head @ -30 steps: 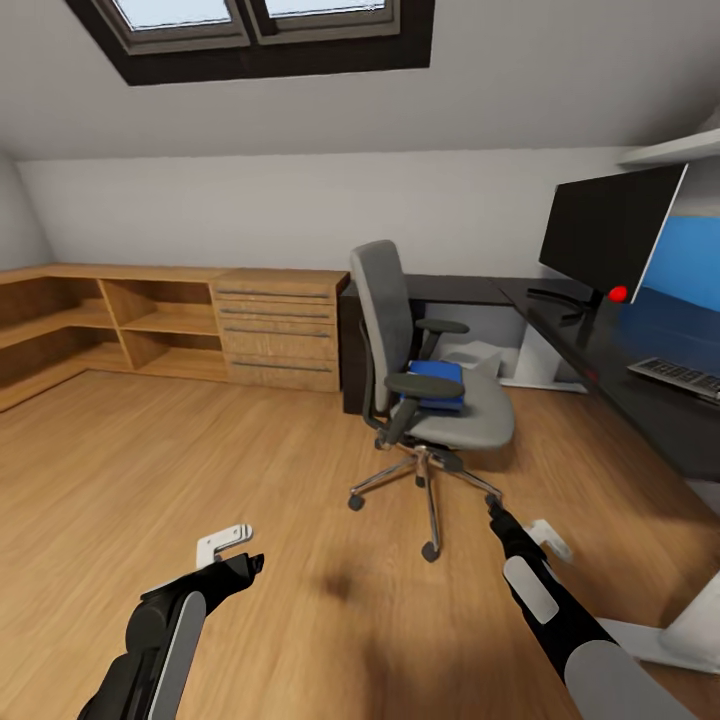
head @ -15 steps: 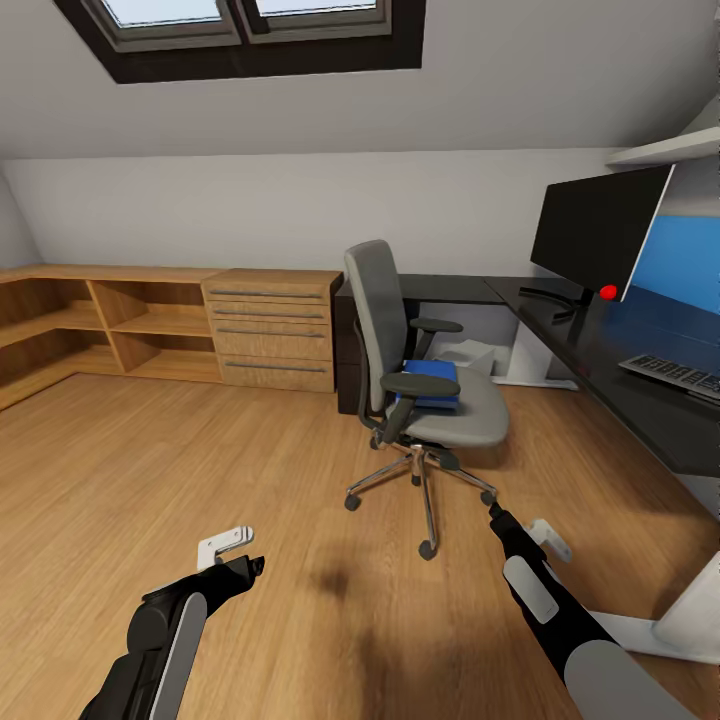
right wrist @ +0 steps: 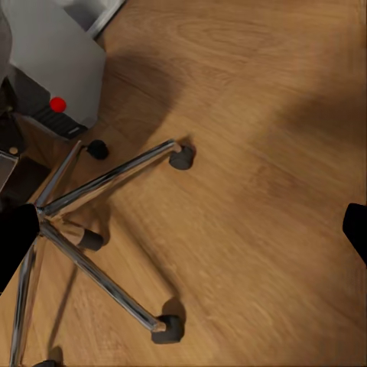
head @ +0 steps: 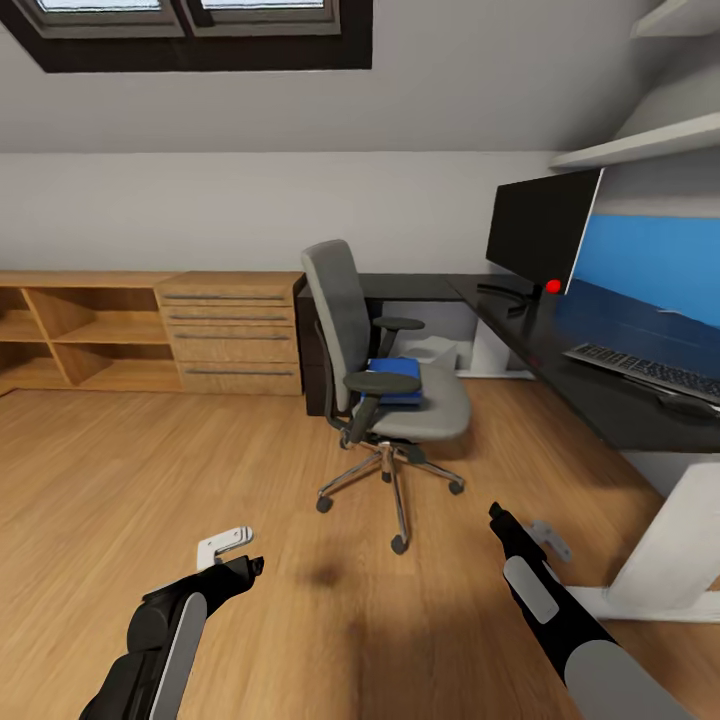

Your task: In the bedroom, organize the workspace by keeping the computer under the desk, ensuring the monitor is on the desk, placing the keyboard on the desk next to the monitor, placing the mouse on the desk next to the keyboard, moving the folder from the swivel chair onto the desk next to the mouse, stacking the notebook on top of the folder with the pen on top of the notebook, and positioning the swivel chair next to the desk.

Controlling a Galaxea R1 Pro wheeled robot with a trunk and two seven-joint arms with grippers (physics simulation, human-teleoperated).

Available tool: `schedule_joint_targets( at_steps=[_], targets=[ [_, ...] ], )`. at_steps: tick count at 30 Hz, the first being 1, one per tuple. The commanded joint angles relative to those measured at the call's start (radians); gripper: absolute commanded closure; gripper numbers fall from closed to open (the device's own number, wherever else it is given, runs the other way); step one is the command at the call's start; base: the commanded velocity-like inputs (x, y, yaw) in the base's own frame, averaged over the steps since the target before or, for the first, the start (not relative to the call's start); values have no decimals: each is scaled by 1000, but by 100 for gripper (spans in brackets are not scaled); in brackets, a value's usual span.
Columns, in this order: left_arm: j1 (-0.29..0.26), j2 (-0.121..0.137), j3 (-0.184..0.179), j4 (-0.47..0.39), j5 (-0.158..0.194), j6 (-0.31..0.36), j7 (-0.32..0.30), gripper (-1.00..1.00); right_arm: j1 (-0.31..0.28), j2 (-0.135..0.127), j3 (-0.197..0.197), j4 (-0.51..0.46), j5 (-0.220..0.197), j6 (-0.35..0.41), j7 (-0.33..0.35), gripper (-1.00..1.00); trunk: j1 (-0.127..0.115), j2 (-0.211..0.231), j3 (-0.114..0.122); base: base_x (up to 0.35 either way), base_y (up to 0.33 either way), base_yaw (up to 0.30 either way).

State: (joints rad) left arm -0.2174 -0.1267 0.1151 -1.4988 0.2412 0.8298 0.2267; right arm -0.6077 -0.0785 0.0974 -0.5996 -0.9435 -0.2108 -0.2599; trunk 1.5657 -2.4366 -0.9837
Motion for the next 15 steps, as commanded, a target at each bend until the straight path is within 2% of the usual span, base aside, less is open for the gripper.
schedule_joint_targets(
  at_steps=[1, 6, 15],
  targets=[
    [0, -1, 1, -1, 11, 4, 8, -100, -1, -1, 8, 0, -11, -7, -5, -100, 0, 0, -1, 0, 0, -249],
    [0, -1, 1, -1, 11, 4, 8, -100, -1, 0, 9, -1, -11, -7, -5, -100, 0, 0, -1, 0, 0, -138],
    [0, -1, 1, 0, 10, 4, 6, -100, -1, 2, 9, -2, -10, -6, -2, -100, 0, 0, -1, 0, 0, -20]
  ],
)
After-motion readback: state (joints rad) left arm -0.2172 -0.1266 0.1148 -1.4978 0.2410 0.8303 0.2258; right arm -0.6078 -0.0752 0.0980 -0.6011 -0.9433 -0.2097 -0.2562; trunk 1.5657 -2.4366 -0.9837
